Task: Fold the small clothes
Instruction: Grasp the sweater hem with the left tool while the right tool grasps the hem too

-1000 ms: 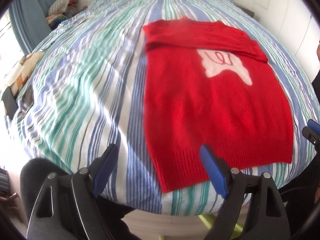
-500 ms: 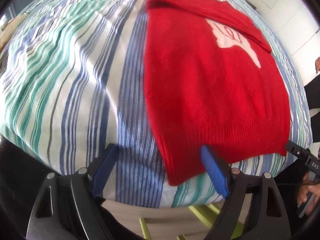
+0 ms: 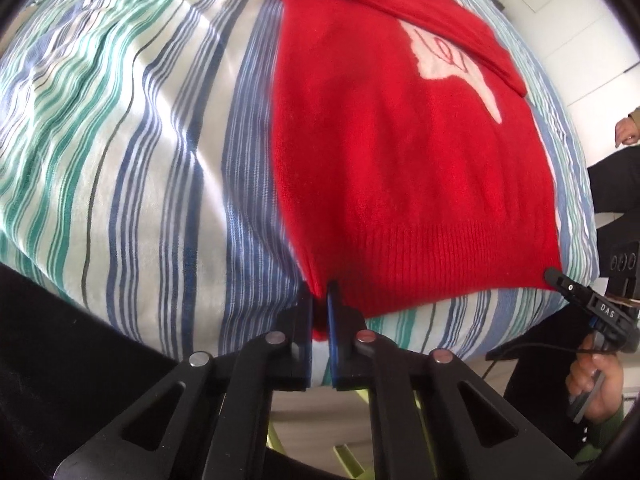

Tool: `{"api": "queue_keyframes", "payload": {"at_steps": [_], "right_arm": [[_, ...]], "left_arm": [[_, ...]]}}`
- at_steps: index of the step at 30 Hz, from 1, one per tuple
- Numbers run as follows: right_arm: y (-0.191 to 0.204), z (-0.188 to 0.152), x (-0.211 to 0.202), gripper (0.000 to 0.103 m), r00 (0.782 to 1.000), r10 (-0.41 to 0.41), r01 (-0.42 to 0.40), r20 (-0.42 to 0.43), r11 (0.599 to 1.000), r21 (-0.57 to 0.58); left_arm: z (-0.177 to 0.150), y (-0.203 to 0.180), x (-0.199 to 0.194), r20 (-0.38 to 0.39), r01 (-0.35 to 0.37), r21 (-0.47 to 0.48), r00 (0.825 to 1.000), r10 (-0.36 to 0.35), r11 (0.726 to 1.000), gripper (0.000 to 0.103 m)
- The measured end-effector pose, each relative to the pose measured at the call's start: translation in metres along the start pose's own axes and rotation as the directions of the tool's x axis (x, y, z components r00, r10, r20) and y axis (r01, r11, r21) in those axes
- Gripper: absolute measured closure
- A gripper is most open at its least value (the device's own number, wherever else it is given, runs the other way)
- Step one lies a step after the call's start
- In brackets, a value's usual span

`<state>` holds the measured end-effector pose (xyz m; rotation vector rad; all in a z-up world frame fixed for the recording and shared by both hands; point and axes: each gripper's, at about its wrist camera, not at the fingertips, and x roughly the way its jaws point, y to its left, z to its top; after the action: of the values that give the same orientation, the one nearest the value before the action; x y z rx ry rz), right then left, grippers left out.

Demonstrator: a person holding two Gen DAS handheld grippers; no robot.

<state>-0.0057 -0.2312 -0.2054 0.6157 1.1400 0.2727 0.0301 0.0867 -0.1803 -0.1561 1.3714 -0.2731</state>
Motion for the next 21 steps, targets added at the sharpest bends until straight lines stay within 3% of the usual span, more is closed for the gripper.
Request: {"api": "queue_keyframes", "payload": {"at_steps": [3,11,21], "right_arm": [[0.007,0.002,-0.009,0.097,1.0,0.002,-0.002,0.027,1.0,-0.02],[0.012,0.006,0.0,0.097,0.997,-0.075,0.078,0.033,0.993,-0.093],[0.02,0.005,0.002,0.097,0.993,-0.11,0.114,0.038,0.983,-0.144]], "left_arm": [[-0.001,-0.001,-0.008,0.013,-0.006,0.013,1.0,0.005,1.0,0.099],[-0.008,-0.019,-0.004,0.068,-0.179,0.123,0.983,0.171,0.976,0.098],[-0.006,-0.033,0.004,0.09,-0.229,0.15,0.972,0.217,0.962,0.098]]}}
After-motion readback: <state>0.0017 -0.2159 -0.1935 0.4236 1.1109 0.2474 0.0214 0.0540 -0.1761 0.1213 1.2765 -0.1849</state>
